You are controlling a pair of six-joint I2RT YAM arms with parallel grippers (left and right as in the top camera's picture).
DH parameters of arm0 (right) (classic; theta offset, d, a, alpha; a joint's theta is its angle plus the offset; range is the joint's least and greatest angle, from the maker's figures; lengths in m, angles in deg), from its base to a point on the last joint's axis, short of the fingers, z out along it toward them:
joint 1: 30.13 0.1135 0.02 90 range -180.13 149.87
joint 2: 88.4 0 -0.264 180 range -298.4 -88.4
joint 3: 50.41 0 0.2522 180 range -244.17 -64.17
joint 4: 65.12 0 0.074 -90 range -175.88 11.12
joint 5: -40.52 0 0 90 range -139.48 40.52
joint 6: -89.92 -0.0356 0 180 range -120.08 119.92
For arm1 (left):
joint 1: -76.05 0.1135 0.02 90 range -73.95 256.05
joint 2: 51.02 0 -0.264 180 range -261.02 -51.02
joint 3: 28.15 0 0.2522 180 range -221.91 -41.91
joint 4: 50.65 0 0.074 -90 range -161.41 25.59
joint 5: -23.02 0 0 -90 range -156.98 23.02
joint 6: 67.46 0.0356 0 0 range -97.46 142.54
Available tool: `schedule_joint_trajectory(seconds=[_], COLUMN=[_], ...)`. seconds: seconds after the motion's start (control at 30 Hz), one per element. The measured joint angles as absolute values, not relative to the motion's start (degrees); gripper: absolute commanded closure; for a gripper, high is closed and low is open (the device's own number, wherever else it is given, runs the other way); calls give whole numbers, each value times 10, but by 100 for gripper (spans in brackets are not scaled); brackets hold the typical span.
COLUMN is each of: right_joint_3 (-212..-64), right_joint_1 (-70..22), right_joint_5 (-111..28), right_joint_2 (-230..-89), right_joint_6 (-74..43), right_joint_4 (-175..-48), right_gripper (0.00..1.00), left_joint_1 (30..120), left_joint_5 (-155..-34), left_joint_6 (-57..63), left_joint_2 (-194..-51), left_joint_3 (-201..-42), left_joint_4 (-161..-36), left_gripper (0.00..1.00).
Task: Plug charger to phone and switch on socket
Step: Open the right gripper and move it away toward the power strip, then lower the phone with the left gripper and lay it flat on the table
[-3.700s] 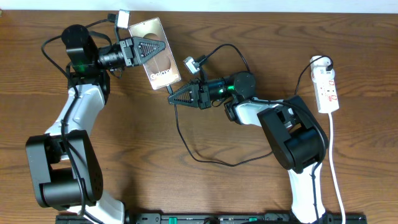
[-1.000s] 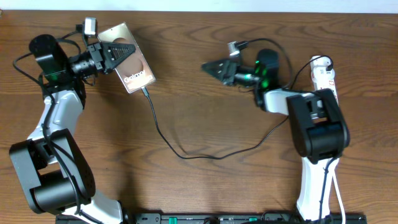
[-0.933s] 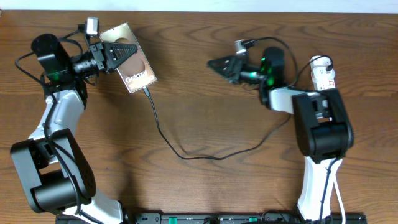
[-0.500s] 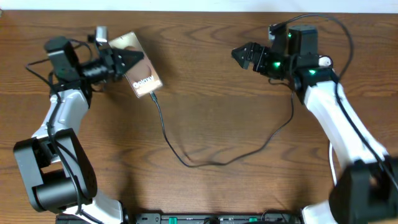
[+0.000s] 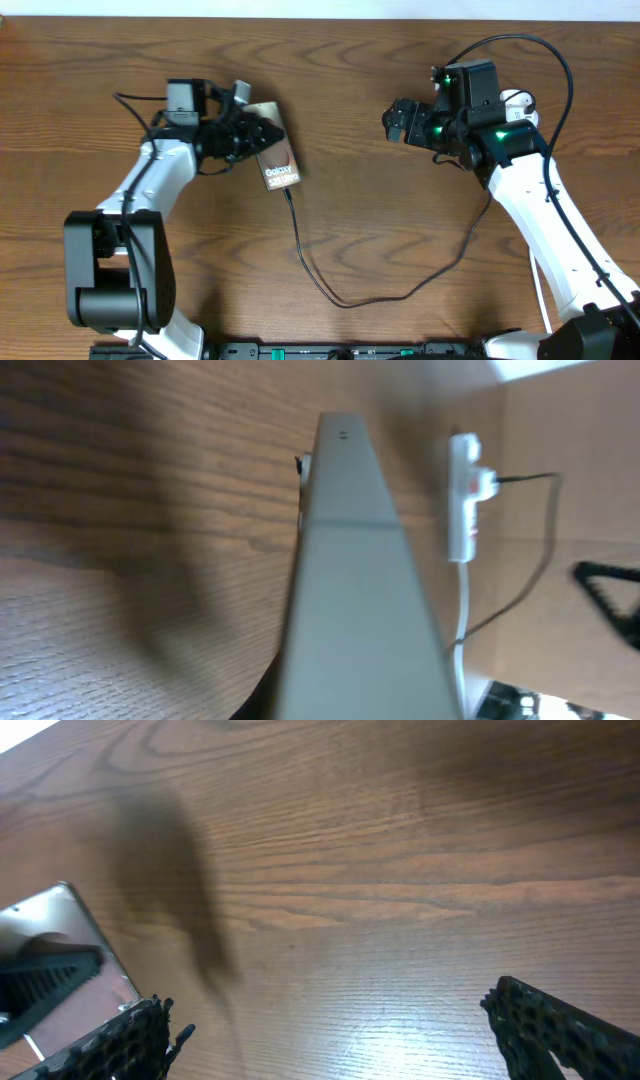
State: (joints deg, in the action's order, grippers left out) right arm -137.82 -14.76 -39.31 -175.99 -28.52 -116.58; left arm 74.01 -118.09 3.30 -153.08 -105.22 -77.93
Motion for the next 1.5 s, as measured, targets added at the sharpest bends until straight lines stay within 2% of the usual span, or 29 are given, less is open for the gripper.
schedule_joint_trajectory(seconds=[0.23, 0.67, 1.0, 1.03, 1.07, 1.17, 1.3, 1.5], right_joint_3=[-1378, -1375, -1375, -1375, -1375, -1375, -1375, -1372], right_joint_1=[-138, -131, -131, -131, -131, -131, -131, -131], right_joint_5=[-400, -401, -401, -401, -401, -401, -401, -401], right_joint_2=[-1760, -1760, -1760, -1760, -1760, -1760, -1760, -1760], right_joint_6=[-286, -286, -285, -286, -285, -286, -286, -286], right_joint_4=[-1168, -1168, -1168, -1168, -1168, -1168, -1168, -1168], right_gripper=[1, 1, 1, 1, 1, 1, 1, 1], left_joint_1=[699, 698, 698, 698, 698, 698, 698, 698], left_joint_5=[-1141, -1136, -1142, -1142, -1142, -1139, -1155, -1166], left_joint_6=[35, 0, -4, -4, -4, -5, -6, -6], left_joint_2=[-1552, -1656, -1661, -1661, -1661, -1661, -1661, -1661], left_joint_3=[-1052, -1052, -1052, -1052, -1052, -1052, -1055, -1057], left_joint_4=[-788, -788, -789, -790, -791, -795, -796, -807], left_gripper=[93, 93, 92, 88, 79, 60, 51, 45])
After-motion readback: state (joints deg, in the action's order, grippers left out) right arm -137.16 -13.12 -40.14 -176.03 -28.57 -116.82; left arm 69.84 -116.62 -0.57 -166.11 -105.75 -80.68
